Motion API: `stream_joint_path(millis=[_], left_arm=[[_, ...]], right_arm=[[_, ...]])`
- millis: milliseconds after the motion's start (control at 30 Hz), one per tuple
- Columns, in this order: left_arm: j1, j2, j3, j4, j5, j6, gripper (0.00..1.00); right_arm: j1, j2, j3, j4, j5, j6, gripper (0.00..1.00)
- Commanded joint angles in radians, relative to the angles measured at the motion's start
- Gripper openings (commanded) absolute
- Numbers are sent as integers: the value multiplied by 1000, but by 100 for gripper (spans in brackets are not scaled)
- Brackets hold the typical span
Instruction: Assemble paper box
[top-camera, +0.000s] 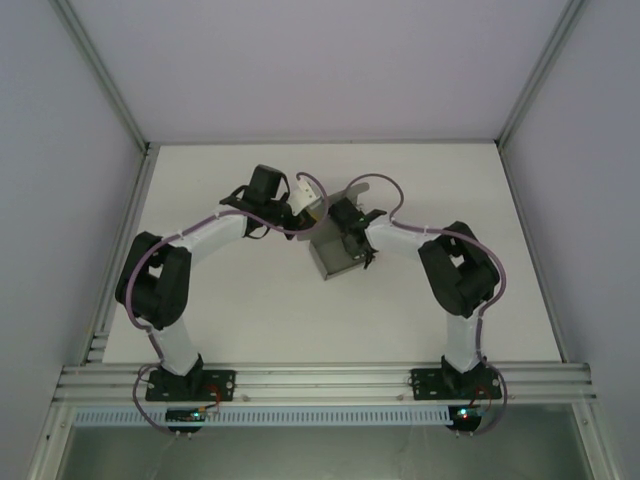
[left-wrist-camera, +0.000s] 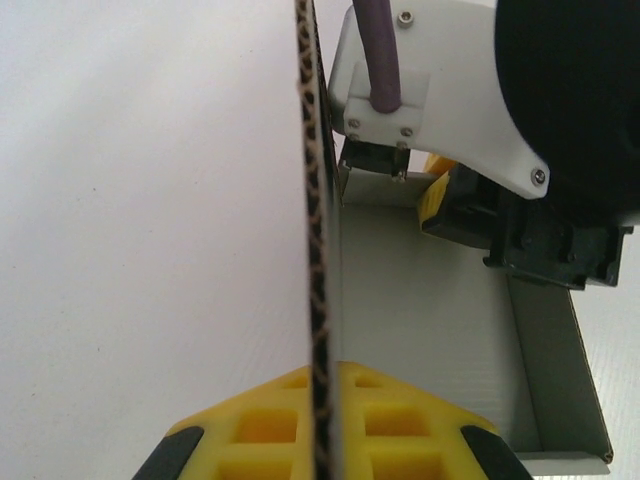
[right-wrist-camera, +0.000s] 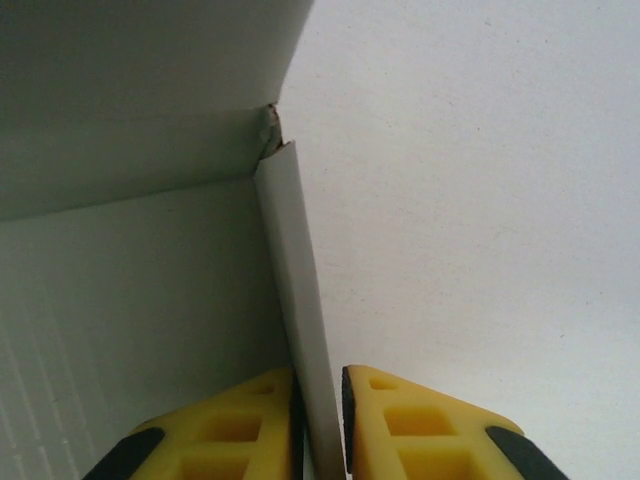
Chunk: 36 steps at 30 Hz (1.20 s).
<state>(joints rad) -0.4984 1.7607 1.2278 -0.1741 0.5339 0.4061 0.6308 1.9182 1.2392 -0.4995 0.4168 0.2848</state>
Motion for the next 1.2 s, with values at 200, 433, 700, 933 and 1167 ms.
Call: stream_joint_path(millis=[200,433,700,933,1167], left_arm=[[-9,-19,15,-62,70,47,0],[-8,-26,25,-64,67,51,0],[6,-59,9,-84,61,71,0],[9,-46,23,-89,81,64,0],[10,-24,45,-86,94,54,0]], right_arm=[[-66,22,-25,-68,-90,-73,20],[-63,55,16,-132,66,-13,0],[-9,88,40,-156,276,42,0],[55,191,120,-204,312,4,0],[32,202,117,-174,251,39,0]])
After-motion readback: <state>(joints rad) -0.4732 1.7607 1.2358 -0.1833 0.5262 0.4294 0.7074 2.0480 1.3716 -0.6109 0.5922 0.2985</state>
